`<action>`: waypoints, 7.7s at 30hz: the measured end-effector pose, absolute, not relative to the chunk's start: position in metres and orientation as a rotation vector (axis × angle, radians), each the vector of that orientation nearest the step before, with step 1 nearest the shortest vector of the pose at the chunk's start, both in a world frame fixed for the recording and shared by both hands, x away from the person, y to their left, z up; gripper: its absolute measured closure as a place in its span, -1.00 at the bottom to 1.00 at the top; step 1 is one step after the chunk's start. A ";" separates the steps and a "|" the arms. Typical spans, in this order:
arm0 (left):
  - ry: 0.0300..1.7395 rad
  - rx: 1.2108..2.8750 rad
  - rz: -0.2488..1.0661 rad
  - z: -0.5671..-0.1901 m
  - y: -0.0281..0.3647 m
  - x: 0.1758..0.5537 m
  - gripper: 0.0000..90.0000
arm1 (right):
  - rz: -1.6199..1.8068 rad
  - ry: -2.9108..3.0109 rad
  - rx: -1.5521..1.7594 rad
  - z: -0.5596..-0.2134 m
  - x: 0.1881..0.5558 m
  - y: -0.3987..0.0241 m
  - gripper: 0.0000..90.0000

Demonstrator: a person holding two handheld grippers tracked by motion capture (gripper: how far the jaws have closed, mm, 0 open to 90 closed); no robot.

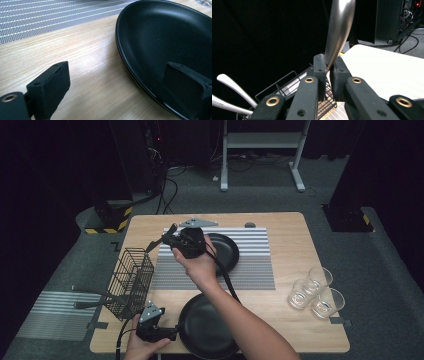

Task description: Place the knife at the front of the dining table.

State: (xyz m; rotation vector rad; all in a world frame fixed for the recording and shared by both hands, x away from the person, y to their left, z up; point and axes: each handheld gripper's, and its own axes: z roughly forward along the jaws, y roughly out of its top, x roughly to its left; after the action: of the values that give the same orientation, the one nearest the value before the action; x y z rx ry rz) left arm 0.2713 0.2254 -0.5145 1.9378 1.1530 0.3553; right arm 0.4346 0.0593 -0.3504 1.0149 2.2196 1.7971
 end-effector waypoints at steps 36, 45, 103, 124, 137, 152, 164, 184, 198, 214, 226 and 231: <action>1.143 1.901 0.432 -0.491 0.207 0.283 -0.79 | 1.733 2.154 1.088 -0.350 0.427 -0.001 0.87; 1.145 1.854 0.455 -0.475 0.199 0.297 -0.78 | 1.730 2.156 1.088 -0.351 0.423 -0.010 0.87; 1.174 1.777 0.722 -0.426 0.151 0.390 -0.30 | 1.757 2.140 1.123 -0.362 0.396 -0.061 0.87; 1.184 1.891 1.051 -0.440 0.130 0.393 0.41 | 1.712 2.144 1.155 -0.360 0.396 -0.054 0.87; 1.068 1.935 1.140 -0.446 0.127 0.381 0.84 | 1.728 2.099 1.182 -0.354 0.401 -0.044 0.82; 1.059 1.935 1.006 -0.447 0.137 0.376 0.98 | 1.822 2.048 1.189 -0.355 0.411 -0.050 0.38; 1.145 1.892 0.871 -0.446 0.150 0.385 0.98 | 1.777 2.040 1.176 -0.363 0.408 -0.074 0.05; 1.257 1.825 0.766 -0.453 0.173 0.397 0.98 | 1.696 2.023 1.185 -0.384 0.395 -0.108 -0.20; 1.335 1.824 0.701 -0.467 0.187 0.409 0.98 | 1.632 2.044 1.208 -0.406 0.383 -0.130 -0.30; 1.405 1.817 0.677 -0.483 0.197 0.420 0.98 | 1.555 2.072 1.261 -0.434 0.364 -0.148 -0.38; 1.443 1.824 0.688 -0.492 0.200 0.428 0.98 | 1.502 2.075 1.292 -0.458 0.344 -0.165 -0.52; 1.464 1.825 0.687 -0.495 0.200 0.431 0.98 | 1.469 2.104 1.281 -0.464 0.336 -0.170 -0.52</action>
State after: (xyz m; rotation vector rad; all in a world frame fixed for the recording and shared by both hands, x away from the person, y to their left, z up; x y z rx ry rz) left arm 0.4311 0.2004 -0.4950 1.8250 1.4643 0.6868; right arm 0.3361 -0.1701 -0.4643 1.2807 2.1042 1.4689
